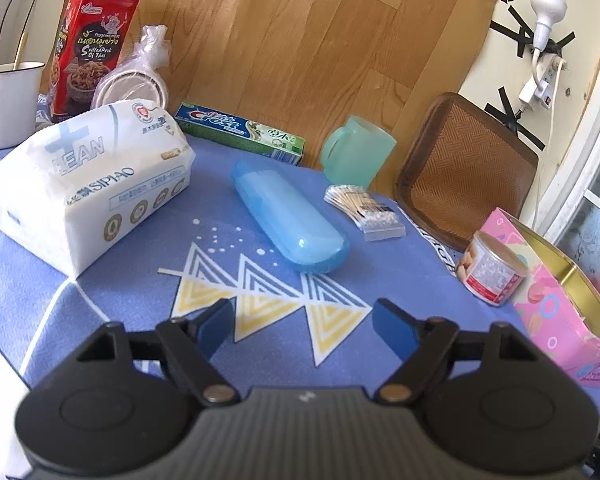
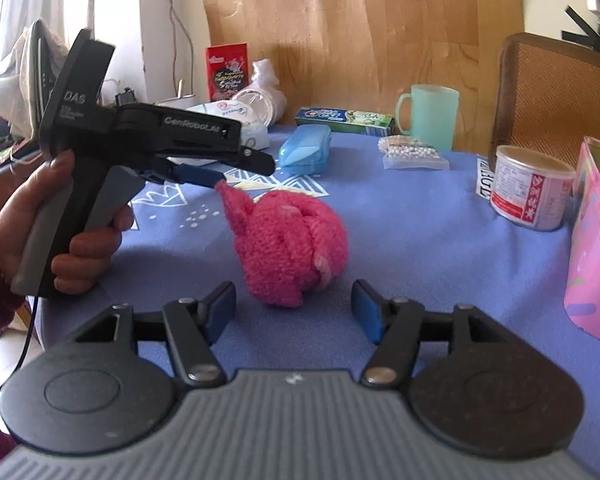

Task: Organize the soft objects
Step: 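Set the pink towel down toward the left gripper and open the right gripper, then grasp the pink towel with the left gripper, then carry the pink towel over the tin with the left gripper and release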

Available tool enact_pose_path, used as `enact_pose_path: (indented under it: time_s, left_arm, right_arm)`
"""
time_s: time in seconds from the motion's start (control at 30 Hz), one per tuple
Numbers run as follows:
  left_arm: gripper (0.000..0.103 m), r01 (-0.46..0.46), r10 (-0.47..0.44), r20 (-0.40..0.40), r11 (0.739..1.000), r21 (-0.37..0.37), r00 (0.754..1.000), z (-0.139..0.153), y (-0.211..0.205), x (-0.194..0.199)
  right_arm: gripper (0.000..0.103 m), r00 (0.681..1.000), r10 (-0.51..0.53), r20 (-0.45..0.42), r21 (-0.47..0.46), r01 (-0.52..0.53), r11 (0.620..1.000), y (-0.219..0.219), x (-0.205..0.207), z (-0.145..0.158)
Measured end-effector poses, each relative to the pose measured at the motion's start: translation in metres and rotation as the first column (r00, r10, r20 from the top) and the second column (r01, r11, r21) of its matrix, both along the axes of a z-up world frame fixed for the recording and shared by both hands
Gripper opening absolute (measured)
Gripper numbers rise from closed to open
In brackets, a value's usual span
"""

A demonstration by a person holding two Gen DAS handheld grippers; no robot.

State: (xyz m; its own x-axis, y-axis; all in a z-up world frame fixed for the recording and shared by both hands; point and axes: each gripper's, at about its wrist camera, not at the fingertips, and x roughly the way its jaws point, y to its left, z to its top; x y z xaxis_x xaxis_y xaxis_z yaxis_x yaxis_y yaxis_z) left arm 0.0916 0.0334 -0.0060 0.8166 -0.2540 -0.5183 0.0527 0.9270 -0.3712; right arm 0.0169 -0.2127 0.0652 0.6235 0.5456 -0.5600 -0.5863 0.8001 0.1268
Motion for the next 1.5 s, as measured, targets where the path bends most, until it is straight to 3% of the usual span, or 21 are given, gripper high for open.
enact_pose_path:
  time_s: [0.27,0.7,0.9,1.0,1.07,1.17,1.2,1.33,1.5]
  left_arm:
    - [0.080,-0.003,0.003,0.009,1.000,-0.030,1.000,-0.002,0.004,0.000]
    - [0.075,0.006,-0.004,0.020,0.997,-0.074,1.000,0.000,0.009,-0.004]
    - [0.071,0.107,-0.105,0.020,0.977,-0.183,0.994,0.007,0.008,-0.026]
    - [0.071,0.164,-0.160,0.037,0.969,-0.184,0.986,0.015,-0.006,-0.033]
    - [0.066,0.208,-0.207,0.024,0.960,-0.190,0.978,0.017,-0.018,-0.032]
    - [0.045,0.280,-0.292,-0.038,0.941,-0.193,0.956,0.010,-0.042,-0.024]
    - [0.044,0.291,-0.308,-0.055,0.935,-0.200,0.950,0.007,-0.048,-0.021]
    - [0.044,0.344,-0.352,-0.017,0.923,-0.174,0.936,0.028,-0.076,-0.014]
    - [0.044,0.492,-0.485,0.089,0.866,-0.093,0.870,0.078,-0.143,0.005]
  right_arm:
    - [0.067,0.999,-0.034,-0.031,0.052,0.036,0.998,-0.008,0.003,-0.001]
    - [0.069,0.999,-0.037,-0.026,0.029,0.038,0.999,-0.005,0.005,-0.001]
    - [0.072,0.999,-0.028,-0.025,-0.025,0.027,0.999,0.000,0.007,0.003]
    - [0.074,1.000,-0.010,-0.026,-0.019,0.010,1.000,0.000,0.010,0.008]
    - [0.075,1.000,-0.006,-0.021,-0.024,0.006,1.000,0.003,0.015,0.009]
    - [0.070,0.998,0.002,-0.063,-0.017,-0.003,1.000,0.007,0.024,0.005]
    - [0.051,0.997,0.018,-0.076,-0.005,-0.018,1.000,0.007,0.024,0.004]
    - [0.051,1.000,-0.020,-0.024,-0.009,0.019,1.000,0.001,0.013,0.008]
    - [0.051,0.979,-0.172,0.105,0.062,0.166,0.984,-0.046,0.005,0.038]
